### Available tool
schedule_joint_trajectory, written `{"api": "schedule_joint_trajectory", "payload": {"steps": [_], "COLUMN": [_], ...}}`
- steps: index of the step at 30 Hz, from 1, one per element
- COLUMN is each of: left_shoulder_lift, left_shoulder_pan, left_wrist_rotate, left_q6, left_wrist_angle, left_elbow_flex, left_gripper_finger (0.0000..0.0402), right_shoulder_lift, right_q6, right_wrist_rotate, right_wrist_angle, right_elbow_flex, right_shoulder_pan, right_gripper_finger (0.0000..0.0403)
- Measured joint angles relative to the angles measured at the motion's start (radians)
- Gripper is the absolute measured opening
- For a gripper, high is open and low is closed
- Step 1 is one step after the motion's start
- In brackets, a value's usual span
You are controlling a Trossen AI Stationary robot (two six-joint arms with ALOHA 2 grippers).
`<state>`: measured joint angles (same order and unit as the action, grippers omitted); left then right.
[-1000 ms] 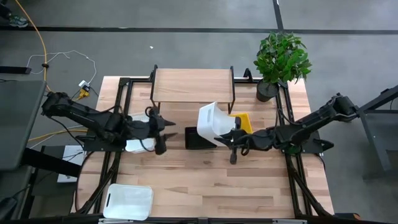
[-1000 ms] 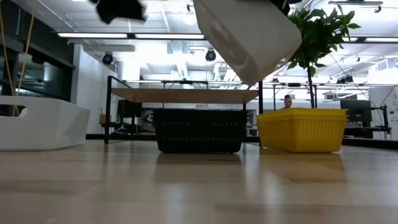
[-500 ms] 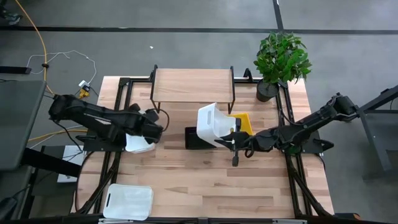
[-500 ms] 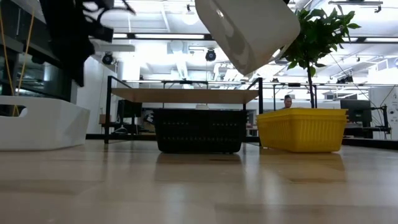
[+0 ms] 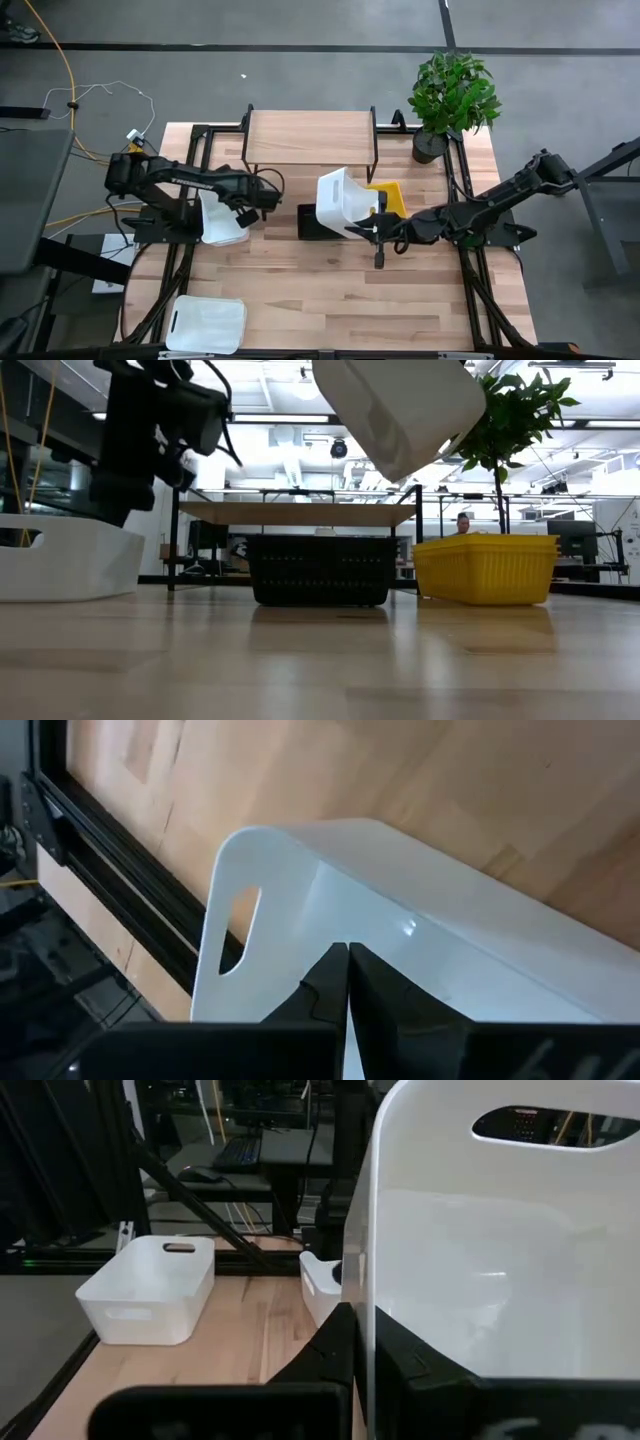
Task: Stack baskets on shelf by color
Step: Stack the top right white bin on the top left white bin
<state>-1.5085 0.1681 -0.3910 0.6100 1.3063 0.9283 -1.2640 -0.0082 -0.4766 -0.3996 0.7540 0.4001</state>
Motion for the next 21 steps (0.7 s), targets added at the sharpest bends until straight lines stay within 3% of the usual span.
{"api": "schedule_joint_trajectory", "payload": {"steps": [12, 21], "left_shoulder_lift": [-0.005, -0.005], "left_shoulder_pan": [-0.004, -0.060], "left_wrist_rotate": [0.121, 0.121], "left_q6": [-0.133, -0.138], "left_wrist_angle": [-0.204, -0.228], "left_elbow_flex": [0.000, 0.098], "left_gripper_finger": [0.0000, 0.0000], "right_shoulder_lift": [0.000, 0.000], "right_q6": [0.000, -0.017], "right_wrist_rotate": [0.003, 0.003], "right_wrist_angle": [0.000, -0.002], "right_elbow_flex": [0.000, 0.000], "right_shoulder_pan": [0.000, 0.000], "right_gripper_finger": [0.0000, 0.0000]}}
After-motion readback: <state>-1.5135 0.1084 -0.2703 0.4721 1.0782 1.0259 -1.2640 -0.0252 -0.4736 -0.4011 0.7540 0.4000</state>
